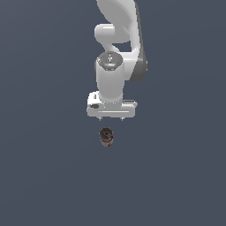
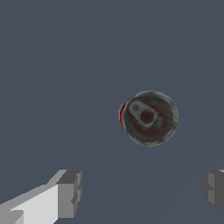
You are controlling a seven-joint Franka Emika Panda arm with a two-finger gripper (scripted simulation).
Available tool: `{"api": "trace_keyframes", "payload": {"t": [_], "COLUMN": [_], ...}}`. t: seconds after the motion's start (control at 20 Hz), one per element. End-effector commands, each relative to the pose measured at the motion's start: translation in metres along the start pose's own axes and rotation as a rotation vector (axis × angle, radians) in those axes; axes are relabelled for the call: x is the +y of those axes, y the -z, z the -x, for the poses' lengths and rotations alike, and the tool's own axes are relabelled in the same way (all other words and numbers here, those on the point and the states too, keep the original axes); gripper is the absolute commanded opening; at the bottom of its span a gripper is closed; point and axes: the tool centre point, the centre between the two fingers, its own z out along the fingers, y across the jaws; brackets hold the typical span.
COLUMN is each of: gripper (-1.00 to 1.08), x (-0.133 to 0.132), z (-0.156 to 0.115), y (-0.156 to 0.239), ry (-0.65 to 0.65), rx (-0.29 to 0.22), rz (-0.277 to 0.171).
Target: Pick up the object and move it to a goal position.
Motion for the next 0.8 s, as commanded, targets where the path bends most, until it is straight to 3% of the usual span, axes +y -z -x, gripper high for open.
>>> {"api": "trace_keyframes", "payload": {"t": [0.0,0.75], "gripper": [1.0,1.0], "x": [0.0,0.013], "z": [0.0,0.008], "y": [0.0,0.0], "ry": [0.0,-0.036], "rx": [0.0,-0.024], "rz": [0.0,0.02]}}
